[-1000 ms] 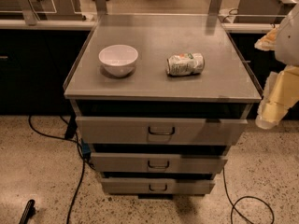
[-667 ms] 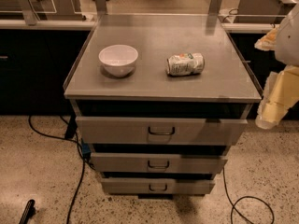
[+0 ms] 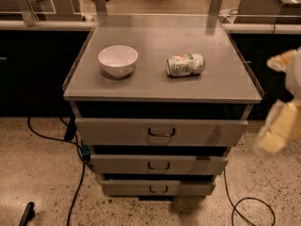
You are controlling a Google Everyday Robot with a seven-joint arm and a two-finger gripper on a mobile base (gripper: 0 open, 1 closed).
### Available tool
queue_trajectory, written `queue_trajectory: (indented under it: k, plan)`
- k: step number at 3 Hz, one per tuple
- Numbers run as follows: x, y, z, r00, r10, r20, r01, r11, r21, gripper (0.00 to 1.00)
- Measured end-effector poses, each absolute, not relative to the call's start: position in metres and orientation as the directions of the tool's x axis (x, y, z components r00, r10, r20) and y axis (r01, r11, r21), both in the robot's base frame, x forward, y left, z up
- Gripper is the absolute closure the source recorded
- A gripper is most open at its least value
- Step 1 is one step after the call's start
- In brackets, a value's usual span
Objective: Open top drawer
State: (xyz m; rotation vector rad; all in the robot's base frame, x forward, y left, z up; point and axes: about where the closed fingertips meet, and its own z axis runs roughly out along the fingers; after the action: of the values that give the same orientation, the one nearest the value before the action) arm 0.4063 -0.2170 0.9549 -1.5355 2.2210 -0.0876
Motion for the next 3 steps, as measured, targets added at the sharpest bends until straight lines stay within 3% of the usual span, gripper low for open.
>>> queue_trajectory:
  k: [1, 2, 3]
  plan:
    - [0.374, -0.209, 0.911, -0.430, -0.771, -0.470, -0.800, 0.566, -0.198, 0.00]
    - [0.362, -0.217, 0.888, -0.498, -0.688, -0.527, -0.746, 0.650, -0.144, 0.19]
    - [0.362, -0.217, 0.888, -0.498, -0.689, -0.527, -0.746, 0.650, -0.144, 0.42]
